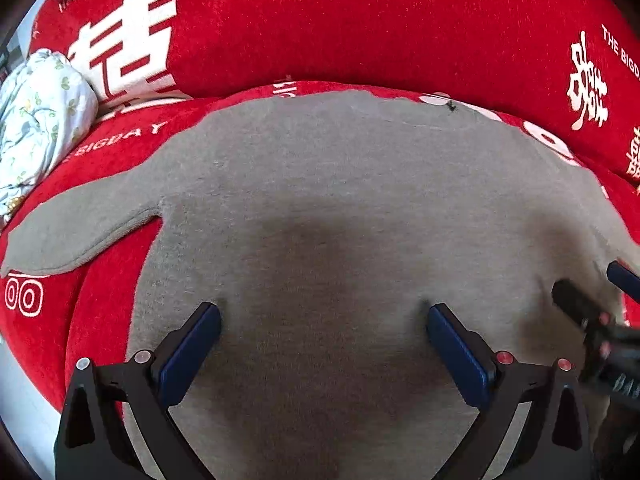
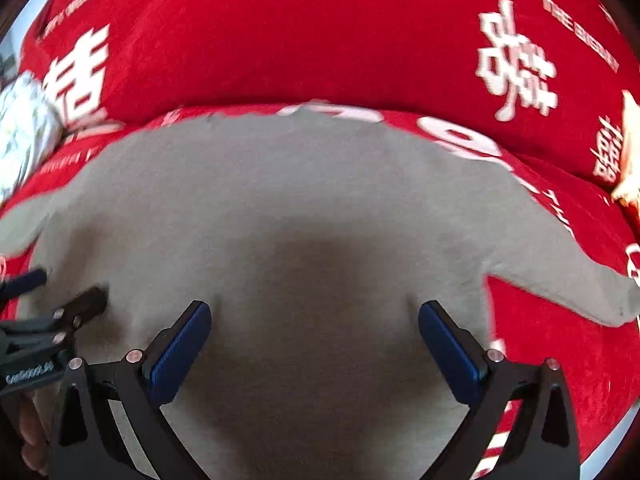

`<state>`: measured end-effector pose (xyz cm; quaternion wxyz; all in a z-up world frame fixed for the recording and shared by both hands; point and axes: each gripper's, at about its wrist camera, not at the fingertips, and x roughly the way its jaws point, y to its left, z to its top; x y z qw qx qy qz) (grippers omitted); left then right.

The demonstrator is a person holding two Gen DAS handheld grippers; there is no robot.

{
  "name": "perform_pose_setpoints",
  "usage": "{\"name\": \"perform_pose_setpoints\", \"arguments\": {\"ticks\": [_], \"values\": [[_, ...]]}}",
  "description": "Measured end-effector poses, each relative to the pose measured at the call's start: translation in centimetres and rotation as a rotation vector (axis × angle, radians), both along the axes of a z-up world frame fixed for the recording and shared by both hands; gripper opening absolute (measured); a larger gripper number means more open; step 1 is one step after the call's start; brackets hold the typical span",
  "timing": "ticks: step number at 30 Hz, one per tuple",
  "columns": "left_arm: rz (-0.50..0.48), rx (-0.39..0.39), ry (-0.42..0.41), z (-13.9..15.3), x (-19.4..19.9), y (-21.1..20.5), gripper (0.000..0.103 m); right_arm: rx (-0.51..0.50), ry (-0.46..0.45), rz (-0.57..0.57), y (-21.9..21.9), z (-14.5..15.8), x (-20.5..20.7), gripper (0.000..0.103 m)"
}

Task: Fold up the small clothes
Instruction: 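Move the right tool to the sweater sleeve cuff and grasp it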

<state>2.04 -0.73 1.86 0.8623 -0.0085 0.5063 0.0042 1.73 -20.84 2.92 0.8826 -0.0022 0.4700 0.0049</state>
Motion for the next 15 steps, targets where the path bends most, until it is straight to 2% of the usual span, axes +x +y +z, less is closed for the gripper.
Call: {"name": "perform_pose_setpoints", "arguments": {"ticks": [4,15], "values": [[-0.026,0.007,-0.012,1.7,0.3,-2.1,0.103,0.049,-0.007,-0.063,-3.2,1.3,0.5,0.103],[-0.156,0.031,-0.039,4.0,0.8,-10.2,0.103,0.063,-0.043,-0.175,-11.2,2.6,-0.1,0.103]]}}
